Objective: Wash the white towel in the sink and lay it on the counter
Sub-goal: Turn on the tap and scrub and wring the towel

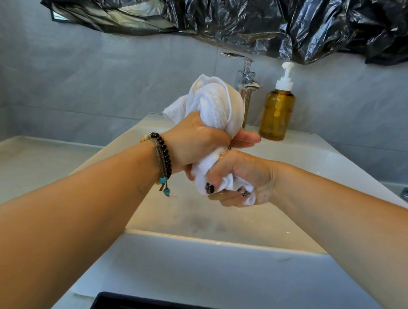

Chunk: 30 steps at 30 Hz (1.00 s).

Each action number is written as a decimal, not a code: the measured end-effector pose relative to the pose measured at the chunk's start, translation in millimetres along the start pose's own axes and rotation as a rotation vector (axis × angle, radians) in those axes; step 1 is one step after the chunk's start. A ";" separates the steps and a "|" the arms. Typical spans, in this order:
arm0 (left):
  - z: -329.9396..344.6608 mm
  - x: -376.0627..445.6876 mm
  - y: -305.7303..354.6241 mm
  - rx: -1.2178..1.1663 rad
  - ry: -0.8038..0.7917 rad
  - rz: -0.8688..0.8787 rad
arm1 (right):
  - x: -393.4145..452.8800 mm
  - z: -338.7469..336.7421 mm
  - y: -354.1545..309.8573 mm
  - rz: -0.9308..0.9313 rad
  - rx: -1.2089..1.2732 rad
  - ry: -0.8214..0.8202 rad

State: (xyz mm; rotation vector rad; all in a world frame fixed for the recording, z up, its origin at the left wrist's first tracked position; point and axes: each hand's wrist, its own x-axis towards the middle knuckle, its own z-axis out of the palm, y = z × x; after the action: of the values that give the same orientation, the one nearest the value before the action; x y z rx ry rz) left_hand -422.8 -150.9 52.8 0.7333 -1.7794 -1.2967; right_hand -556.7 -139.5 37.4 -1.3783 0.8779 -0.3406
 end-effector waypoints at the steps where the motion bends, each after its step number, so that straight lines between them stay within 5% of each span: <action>1: -1.1 -0.6 -0.1 -0.005 -0.031 -0.016 | -1.1 1.5 0.3 -0.004 0.011 -0.005; 10: -7.7 1.1 5.7 -0.039 -0.079 -0.101 | 4.7 9.5 0.4 -0.058 -0.108 0.070; 14: -14.8 1.4 12.5 -0.277 -0.031 -0.127 | -13.6 -15.9 -14.6 -0.045 -0.193 0.017; 18: -23.8 4.0 18.9 -0.408 -0.009 -0.189 | -21.7 -46.2 -7.1 0.035 -0.584 0.639; 20: -27.6 3.7 19.1 -0.422 -0.006 -0.246 | -15.4 -48.7 -2.5 -0.066 -0.679 0.882; 26: -34.4 -5.0 9.7 -0.463 -0.434 -0.249 | 18.5 -15.7 -2.8 -0.674 -0.836 0.936; 30: -40.2 1.0 5.1 -0.466 -0.763 -0.359 | 16.9 -20.6 -2.4 -0.924 -0.777 1.031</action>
State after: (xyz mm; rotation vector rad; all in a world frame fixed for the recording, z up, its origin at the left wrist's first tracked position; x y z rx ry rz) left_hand -388.8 -169.8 64.2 0.3024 -1.8169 -2.3647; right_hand -559.7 -165.9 35.0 -2.3517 1.1926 -1.6560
